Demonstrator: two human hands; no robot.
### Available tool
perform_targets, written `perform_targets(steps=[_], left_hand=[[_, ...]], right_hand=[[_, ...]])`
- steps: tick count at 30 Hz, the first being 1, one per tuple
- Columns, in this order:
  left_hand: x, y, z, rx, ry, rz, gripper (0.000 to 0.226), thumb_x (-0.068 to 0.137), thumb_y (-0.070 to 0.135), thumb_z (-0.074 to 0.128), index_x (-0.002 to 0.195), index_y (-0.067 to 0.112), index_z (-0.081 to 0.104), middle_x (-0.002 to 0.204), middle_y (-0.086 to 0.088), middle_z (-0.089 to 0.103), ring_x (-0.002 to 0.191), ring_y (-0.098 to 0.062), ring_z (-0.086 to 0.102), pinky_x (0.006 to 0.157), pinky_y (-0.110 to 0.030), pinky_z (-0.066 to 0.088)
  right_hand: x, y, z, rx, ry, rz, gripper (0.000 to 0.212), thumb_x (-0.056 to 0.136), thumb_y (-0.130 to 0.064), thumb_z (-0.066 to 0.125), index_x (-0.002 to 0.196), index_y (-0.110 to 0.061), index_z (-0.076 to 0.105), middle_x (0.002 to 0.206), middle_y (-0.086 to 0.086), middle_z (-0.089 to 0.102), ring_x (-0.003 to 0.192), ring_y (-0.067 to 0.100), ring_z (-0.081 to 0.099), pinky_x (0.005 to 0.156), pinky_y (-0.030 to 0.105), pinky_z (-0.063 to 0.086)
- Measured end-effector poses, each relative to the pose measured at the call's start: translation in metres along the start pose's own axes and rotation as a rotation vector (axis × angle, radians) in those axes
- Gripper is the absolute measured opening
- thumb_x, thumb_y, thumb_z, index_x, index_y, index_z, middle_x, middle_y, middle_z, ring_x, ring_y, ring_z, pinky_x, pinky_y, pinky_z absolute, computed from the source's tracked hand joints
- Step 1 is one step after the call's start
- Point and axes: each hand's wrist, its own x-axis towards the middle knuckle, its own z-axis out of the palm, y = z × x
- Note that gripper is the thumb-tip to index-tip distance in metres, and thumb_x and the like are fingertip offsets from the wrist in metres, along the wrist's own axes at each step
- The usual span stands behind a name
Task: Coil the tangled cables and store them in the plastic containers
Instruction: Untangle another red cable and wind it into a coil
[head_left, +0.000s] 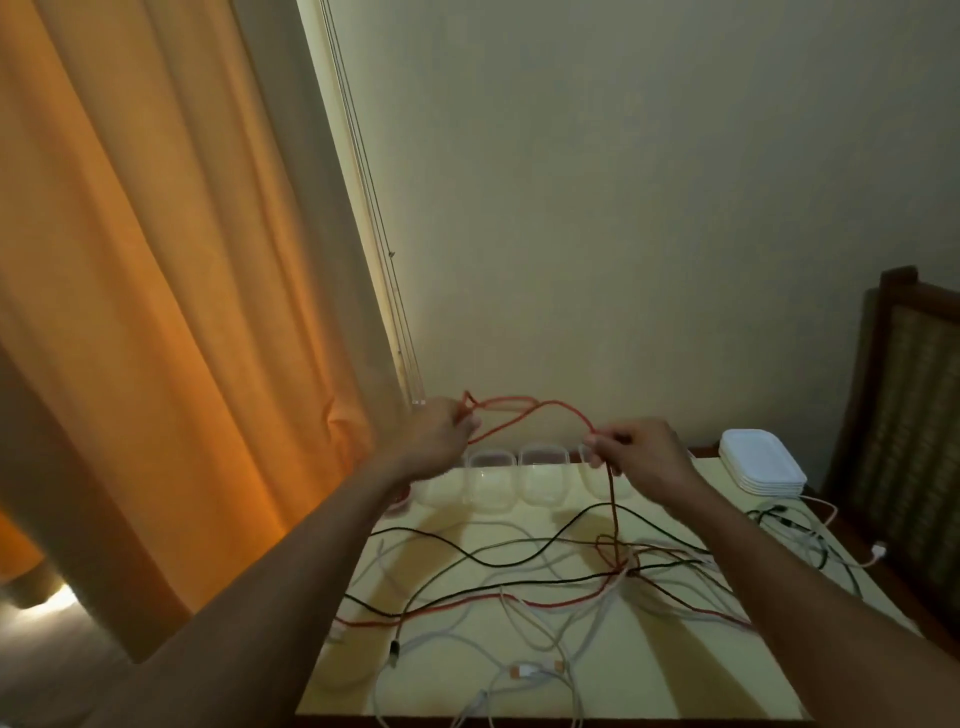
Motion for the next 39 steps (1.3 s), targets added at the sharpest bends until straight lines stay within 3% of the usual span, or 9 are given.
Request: perform_targets(steps=[4, 11, 17, 22, 28, 30, 32, 35, 39], left_hand=[[-0.01, 0.025, 0.03, -0.358, -0.061, 0.025, 0.037, 0.097, 0.049, 0.063, 0.121, 0.02, 0.069, 0.094, 0.002, 0.065, 0.077, -0.013, 0.059, 0.07, -0.033, 0.052], [0.003, 0.054, 0.029, -0.988, -0.014, -0.046, 0.023, 0.097, 0.031, 0.068, 0.1, 0.008, 0.074, 0.062, 0.005, 0.041, 0.051, -0.009, 0.032, 0.046, -0.024, 0.028], [0.003, 0.066, 0.021, -0.867, -0.099, -0.039, 0.018, 0.097, 0.022, 0.066, 0.093, 0.007, 0.075, 0.066, 0.002, 0.048, 0.054, -0.01, 0.037, 0.051, -0.027, 0.032], [0.005, 0.07, 0.016, -0.683, -0.062, -0.019, 0.019, 0.094, 0.026, 0.072, 0.1, 0.01, 0.08, 0.081, -0.006, 0.059, 0.066, -0.014, 0.044, 0.057, -0.027, 0.04], [0.01, 0.07, -0.014, -0.77, 0.239, -0.014, 0.022, 0.1, 0.025, 0.065, 0.115, 0.011, 0.074, 0.082, 0.001, 0.059, 0.072, -0.014, 0.049, 0.065, -0.029, 0.045], [0.015, 0.06, -0.03, -0.679, 0.371, 0.034, 0.024, 0.102, 0.026, 0.062, 0.118, 0.011, 0.072, 0.098, 0.002, 0.067, 0.09, -0.014, 0.058, 0.081, -0.028, 0.047], [0.018, 0.049, -0.041, -0.484, 0.444, 0.11, 0.025, 0.103, 0.027, 0.059, 0.118, 0.011, 0.072, 0.106, 0.002, 0.069, 0.1, -0.012, 0.061, 0.082, -0.021, 0.045], [0.022, 0.04, -0.044, -0.228, 0.447, 0.166, 0.021, 0.104, 0.03, 0.057, 0.113, 0.015, 0.069, 0.097, 0.004, 0.067, 0.09, -0.009, 0.063, 0.071, -0.019, 0.044], [0.025, 0.043, -0.035, -0.026, 0.328, 0.245, 0.017, 0.1, 0.03, 0.063, 0.112, 0.019, 0.068, 0.102, 0.007, 0.066, 0.092, -0.005, 0.062, 0.075, -0.017, 0.047]], right_hand=[[0.011, -0.065, -0.009, -0.087, -0.069, -0.115, 0.024, 0.089, -0.033, 0.075, 0.07, -0.019, 0.077, 0.064, 0.0, 0.072, 0.052, 0.008, 0.054, 0.054, 0.023, 0.044], [0.007, -0.093, -0.013, -0.208, -0.142, -0.191, 0.011, 0.089, -0.027, 0.076, 0.083, -0.018, 0.081, 0.068, -0.005, 0.073, 0.07, 0.006, 0.069, 0.069, 0.024, 0.049], [0.006, -0.075, -0.013, -0.206, -0.093, -0.197, 0.025, 0.088, -0.034, 0.076, 0.067, -0.02, 0.076, 0.067, 0.003, 0.073, 0.059, 0.023, 0.061, 0.066, 0.041, 0.055], [0.005, -0.068, -0.01, -0.121, -0.078, -0.197, 0.022, 0.09, -0.033, 0.074, 0.071, -0.021, 0.078, 0.079, 0.001, 0.077, 0.085, 0.026, 0.073, 0.078, 0.046, 0.061], [-0.009, -0.036, -0.007, -0.08, -0.208, -0.131, 0.017, 0.091, -0.025, 0.073, 0.077, -0.017, 0.078, 0.072, -0.01, 0.073, 0.068, 0.005, 0.065, 0.067, 0.021, 0.05], [-0.015, -0.009, -0.006, -0.104, -0.234, -0.061, 0.02, 0.092, -0.027, 0.072, 0.075, -0.016, 0.077, 0.066, -0.004, 0.069, 0.06, 0.005, 0.055, 0.06, 0.026, 0.045], [-0.014, 0.007, -0.008, -0.059, -0.18, 0.016, 0.02, 0.093, -0.025, 0.071, 0.076, -0.015, 0.077, 0.071, 0.009, 0.071, 0.06, 0.01, 0.055, 0.058, 0.028, 0.047], [0.001, -0.004, -0.015, 0.05, 0.008, 0.019, 0.014, 0.093, -0.018, 0.071, 0.082, -0.017, 0.079, 0.065, -0.001, 0.072, 0.057, 0.011, 0.057, 0.053, 0.018, 0.045], [0.032, -0.068, -0.034, 0.07, 0.198, -0.13, 0.011, 0.091, -0.024, 0.073, 0.087, -0.016, 0.08, 0.074, 0.002, 0.076, 0.056, 0.01, 0.055, 0.061, 0.029, 0.049]])
